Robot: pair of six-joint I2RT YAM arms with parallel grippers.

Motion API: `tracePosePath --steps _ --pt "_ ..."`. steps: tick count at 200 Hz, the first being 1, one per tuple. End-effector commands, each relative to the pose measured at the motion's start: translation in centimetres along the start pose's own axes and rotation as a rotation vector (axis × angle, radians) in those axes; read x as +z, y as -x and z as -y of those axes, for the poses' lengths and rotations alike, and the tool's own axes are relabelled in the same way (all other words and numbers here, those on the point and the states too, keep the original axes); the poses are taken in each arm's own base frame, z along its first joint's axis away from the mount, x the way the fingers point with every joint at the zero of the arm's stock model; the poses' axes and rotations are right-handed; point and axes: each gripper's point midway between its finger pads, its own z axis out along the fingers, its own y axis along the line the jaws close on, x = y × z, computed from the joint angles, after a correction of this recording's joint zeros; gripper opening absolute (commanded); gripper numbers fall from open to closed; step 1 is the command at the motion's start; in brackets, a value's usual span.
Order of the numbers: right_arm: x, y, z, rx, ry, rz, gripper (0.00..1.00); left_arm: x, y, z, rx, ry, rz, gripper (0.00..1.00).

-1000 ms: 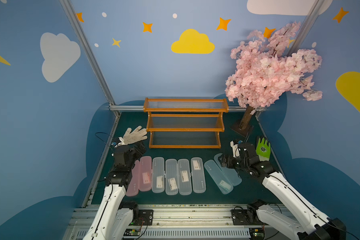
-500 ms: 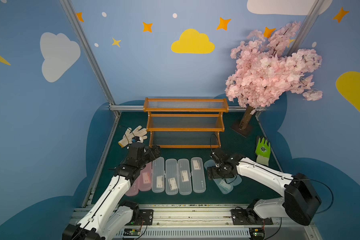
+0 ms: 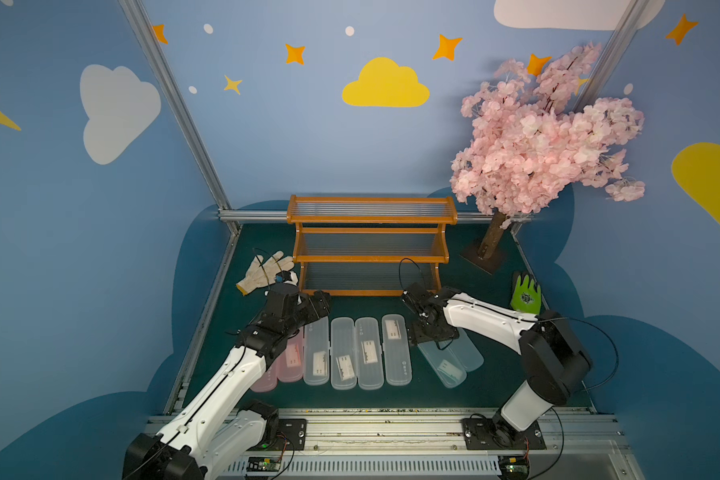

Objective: Place the pencil cases on the shelf according to color
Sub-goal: Pick up the pencil case from the center of the board.

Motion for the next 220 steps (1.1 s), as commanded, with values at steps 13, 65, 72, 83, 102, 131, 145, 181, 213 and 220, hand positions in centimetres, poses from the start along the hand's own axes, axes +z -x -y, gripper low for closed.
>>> tracePosePath --steps 13,65,72,83,102,131,145,181,213,220 --pt "1.2 1.5 -0.4 0.025 0.073 -0.03 0.99 -0.1 1.1 1.5 0.028 -0.028 0.029 1.0" --pt "2.9 3.2 0.6 0.098 0.119 -0.047 0.95 0.5 1.1 2.0 0.042 -0.021 0.013 1.0" --pt "3.0 3.4 1.2 0.11 0.105 -0.047 0.94 0.6 1.0 2.1 0.043 -0.021 0.01 1.0" --pt "3.2 3.7 2.2 0.133 0.079 -0.041 0.93 0.7 1.1 2.2 0.043 -0.022 0.005 1.0" --pt "2.8 4.4 3.6 0.177 0.07 -0.019 0.92 0.9 1.0 2.5 0.042 -0.025 -0.005 1.0" --pt "0.3 5.1 2.6 0.133 0.143 0.05 0.93 1.1 0.8 2.8 0.051 -0.022 -0.024 1.0" --pt "-0.9 4.1 2.5 0.1 0.111 0.065 0.93 1.0 0.8 2.8 0.06 -0.016 -0.03 1.0" --pt "-1.4 -0.5 3.3 0.123 0.047 0.021 0.95 0.3 0.7 2.7 0.069 -0.018 -0.02 1.0" --pt "-1.0 -4.0 3.6 0.187 0.036 -0.025 0.96 -0.2 0.6 3.1 0.075 -0.039 -0.023 1.0" --pt "-0.8 -4.7 3.6 0.197 0.035 -0.036 0.96 -0.3 0.4 3.1 0.077 -0.041 -0.028 1.0"
